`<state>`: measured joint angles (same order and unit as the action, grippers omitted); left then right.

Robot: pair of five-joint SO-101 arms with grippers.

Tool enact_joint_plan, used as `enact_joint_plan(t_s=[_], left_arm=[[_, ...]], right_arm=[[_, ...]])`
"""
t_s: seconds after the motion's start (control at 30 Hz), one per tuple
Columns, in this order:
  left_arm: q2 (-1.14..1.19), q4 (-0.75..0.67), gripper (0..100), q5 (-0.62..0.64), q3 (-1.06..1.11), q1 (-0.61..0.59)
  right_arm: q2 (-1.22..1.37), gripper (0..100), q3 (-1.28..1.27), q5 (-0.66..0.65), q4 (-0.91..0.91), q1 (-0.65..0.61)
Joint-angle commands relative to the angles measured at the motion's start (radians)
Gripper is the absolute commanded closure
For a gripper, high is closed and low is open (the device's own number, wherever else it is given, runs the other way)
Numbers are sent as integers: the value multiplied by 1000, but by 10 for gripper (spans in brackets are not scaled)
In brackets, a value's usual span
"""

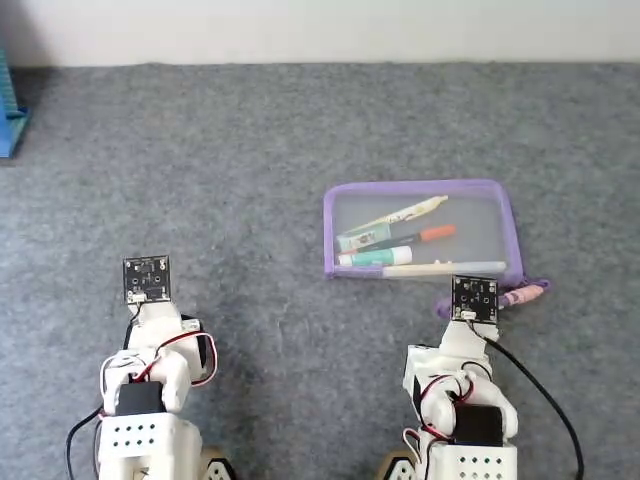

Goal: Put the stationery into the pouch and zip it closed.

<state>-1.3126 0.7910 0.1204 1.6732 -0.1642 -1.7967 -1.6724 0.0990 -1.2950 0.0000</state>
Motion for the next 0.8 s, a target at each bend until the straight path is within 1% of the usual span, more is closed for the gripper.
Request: enact_joint_plan(t_s=[0.0,0.1,0.23,0.3,0.4,0.53,0.57,0.77], left_arm=[[-11,6,986,12,-58,0],[-46,6,986,12,-44,2],[-249,21,986,17,19,2],[-373,86,986,17,16,2],[-523,232,986,17,12,2],[-471,413,986,15,12,2],[-470,434,986,15,10,2],[-509,465,986,15,10,2]], right_arm=[[-12,983,-12,8,-8,-7],[-12,983,-12,8,-8,-7],[-12,983,-12,8,-8,-7],[-12,983,-12,8,-8,-7],[-12,983,-12,8,-8,-7],[-12,983,-12,8,-8,-7],[-12,983,-12,8,-8,-7],[-12,983,-12,8,-8,-7]])
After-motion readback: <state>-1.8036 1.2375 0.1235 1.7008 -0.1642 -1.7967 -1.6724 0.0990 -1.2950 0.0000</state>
